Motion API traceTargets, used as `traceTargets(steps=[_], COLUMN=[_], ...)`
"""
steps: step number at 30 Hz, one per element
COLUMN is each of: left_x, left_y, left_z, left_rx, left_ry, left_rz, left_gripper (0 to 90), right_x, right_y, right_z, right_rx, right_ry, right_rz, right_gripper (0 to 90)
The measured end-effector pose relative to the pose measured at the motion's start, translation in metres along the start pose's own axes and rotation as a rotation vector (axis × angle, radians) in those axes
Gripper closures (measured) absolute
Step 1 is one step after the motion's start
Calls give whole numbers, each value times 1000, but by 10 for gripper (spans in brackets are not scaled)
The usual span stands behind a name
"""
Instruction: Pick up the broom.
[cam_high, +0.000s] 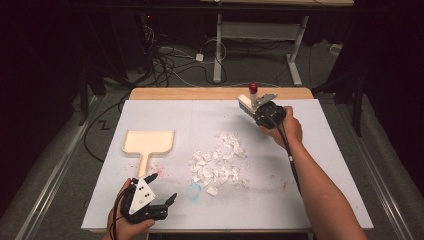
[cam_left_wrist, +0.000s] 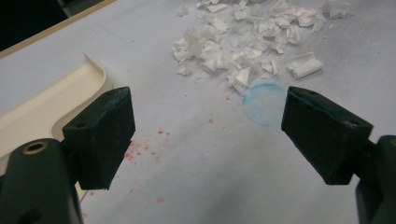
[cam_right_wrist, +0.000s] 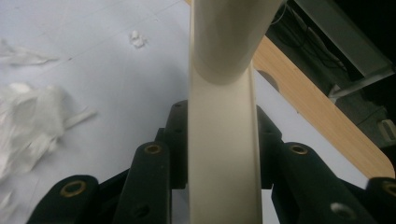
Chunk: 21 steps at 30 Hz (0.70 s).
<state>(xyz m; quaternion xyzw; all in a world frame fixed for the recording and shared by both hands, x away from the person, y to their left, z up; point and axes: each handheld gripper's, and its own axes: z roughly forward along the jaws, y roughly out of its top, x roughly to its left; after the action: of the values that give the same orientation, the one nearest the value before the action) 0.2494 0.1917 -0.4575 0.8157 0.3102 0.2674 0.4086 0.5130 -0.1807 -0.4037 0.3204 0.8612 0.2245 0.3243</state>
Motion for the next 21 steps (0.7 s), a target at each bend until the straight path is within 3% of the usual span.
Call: traceTargets(steps=[3, 4, 5, 6, 10, 13, 18, 19, 21], left_x=[-1, -1, -1, 0, 2, 3, 2, 2, 2], left_y=[0, -1, -1, -2, -3, -3, -2, -2, -2], left_z=[2, 2, 2, 2, 1, -1, -2, -2, -1], left_rx=[4, 10, 10, 9, 5, -8, -6, -9, -10], left_ry=[-8, -16, -19, -24, -30, -25, -31, -25, -28], left_rz=[15, 6, 4, 3, -6, 2, 0, 15, 9], left_gripper=[165, 165, 165, 165, 166, 165, 166, 165, 166], right_x=[6, 12, 12, 20, 39, 46, 59, 67, 76], right_y=[11, 17, 17, 22, 28, 28, 20, 14, 6], right_z=[15, 28, 28, 37, 44, 43, 26, 16, 6], right_rx=[24, 40, 40, 23, 30, 37, -9, -34, -48], right_ry=[-14, -6, -6, -7, 15, 38, 107, 155, 192], right_rz=[-1, -20, -20, -35, -104, -148, -207, -246, -287], right_gripper=[679, 679, 679, 679, 678, 678, 677, 677, 675])
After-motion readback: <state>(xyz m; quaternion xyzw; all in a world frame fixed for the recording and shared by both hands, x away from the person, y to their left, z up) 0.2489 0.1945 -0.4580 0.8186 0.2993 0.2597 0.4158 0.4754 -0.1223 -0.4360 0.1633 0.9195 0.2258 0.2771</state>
